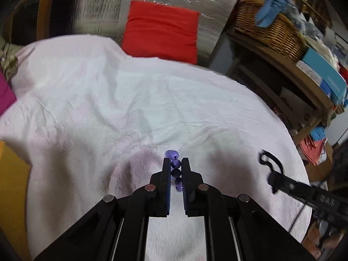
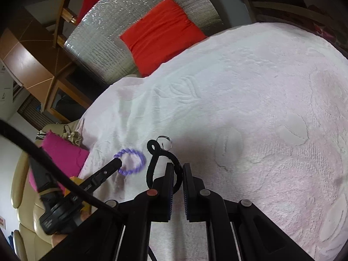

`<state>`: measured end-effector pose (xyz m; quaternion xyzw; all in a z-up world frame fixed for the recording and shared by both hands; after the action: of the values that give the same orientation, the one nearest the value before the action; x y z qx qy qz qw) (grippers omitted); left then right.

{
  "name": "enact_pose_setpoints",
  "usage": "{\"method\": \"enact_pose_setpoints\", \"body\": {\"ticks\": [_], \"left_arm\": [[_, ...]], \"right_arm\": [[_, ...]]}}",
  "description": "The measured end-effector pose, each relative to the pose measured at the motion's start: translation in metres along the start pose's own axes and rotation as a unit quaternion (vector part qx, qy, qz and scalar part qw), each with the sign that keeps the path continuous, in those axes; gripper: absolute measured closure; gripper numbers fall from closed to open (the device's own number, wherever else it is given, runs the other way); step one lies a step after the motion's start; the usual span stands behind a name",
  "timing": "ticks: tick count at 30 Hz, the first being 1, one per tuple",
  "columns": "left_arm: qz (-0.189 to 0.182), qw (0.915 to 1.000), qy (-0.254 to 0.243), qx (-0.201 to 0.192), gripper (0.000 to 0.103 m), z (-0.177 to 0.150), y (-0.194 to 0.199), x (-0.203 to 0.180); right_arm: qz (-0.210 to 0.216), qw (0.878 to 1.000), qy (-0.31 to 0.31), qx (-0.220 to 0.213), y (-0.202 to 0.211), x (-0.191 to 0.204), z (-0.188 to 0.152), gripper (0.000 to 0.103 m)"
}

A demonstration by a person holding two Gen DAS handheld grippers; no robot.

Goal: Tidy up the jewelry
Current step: 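Carry the purple bracelet and black keychain in both grippers to the orange box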

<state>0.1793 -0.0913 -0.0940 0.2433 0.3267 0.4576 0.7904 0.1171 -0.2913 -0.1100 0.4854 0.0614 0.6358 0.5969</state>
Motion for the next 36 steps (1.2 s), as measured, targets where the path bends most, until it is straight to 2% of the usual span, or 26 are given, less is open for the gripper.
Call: {"method": "enact_pose_setpoints", "body": {"ticks": [6,10,13,16,21,27,30,36], "left_arm": [[0.031,0.9987,-0.033,-0.022,0.094,-0.013,0.047,-0.009],[0.083,0.9941,-0.055,-0.043,0.094,-0.021,0.08,-0.011],[0.12,0.989,-0.059,-0.063,0.094,-0.024,0.105,-0.009],[0.169,0.9801,-0.061,-0.084,0.094,-0.029,0.131,-0.001],[0.217,0.9682,-0.059,-0.11,0.094,-0.036,0.165,0.015],[0.253,0.9581,-0.045,-0.126,0.094,-0.043,0.198,0.039],[0.279,0.9494,-0.043,-0.138,0.094,-0.048,0.215,0.051],[0.313,0.9375,-0.015,-0.152,0.094,-0.062,0.247,0.08]], "right_arm": [[0.017,1.0,0.022,-0.003,0.003,0.018,-0.005,0.094],[0.031,0.999,0.035,-0.004,0.004,0.032,-0.012,0.094],[0.056,0.998,0.042,-0.002,0.008,0.045,-0.018,0.094],[0.079,0.995,0.057,-0.007,0.013,0.063,-0.026,0.094],[0.125,0.989,0.079,-0.013,0.021,0.094,-0.04,0.094],[0.168,0.981,0.1,-0.018,0.027,0.13,-0.058,0.094],[0.185,0.976,0.112,-0.017,0.028,0.147,-0.068,0.094],[0.216,0.967,0.132,-0.009,0.022,0.184,-0.09,0.094]]}}
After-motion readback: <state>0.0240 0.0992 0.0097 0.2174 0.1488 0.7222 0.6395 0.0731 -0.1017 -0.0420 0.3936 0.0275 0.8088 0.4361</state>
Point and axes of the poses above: each gripper's, at about its wrist camera, not at the fingertips, and y roughly against the way its jaws point, x to its left, z to its top, the point moved 4 cm from there along -y, roughly the way its jaws point, and after that the axes turned 3 degrees about -z, right-handed, at the moved point
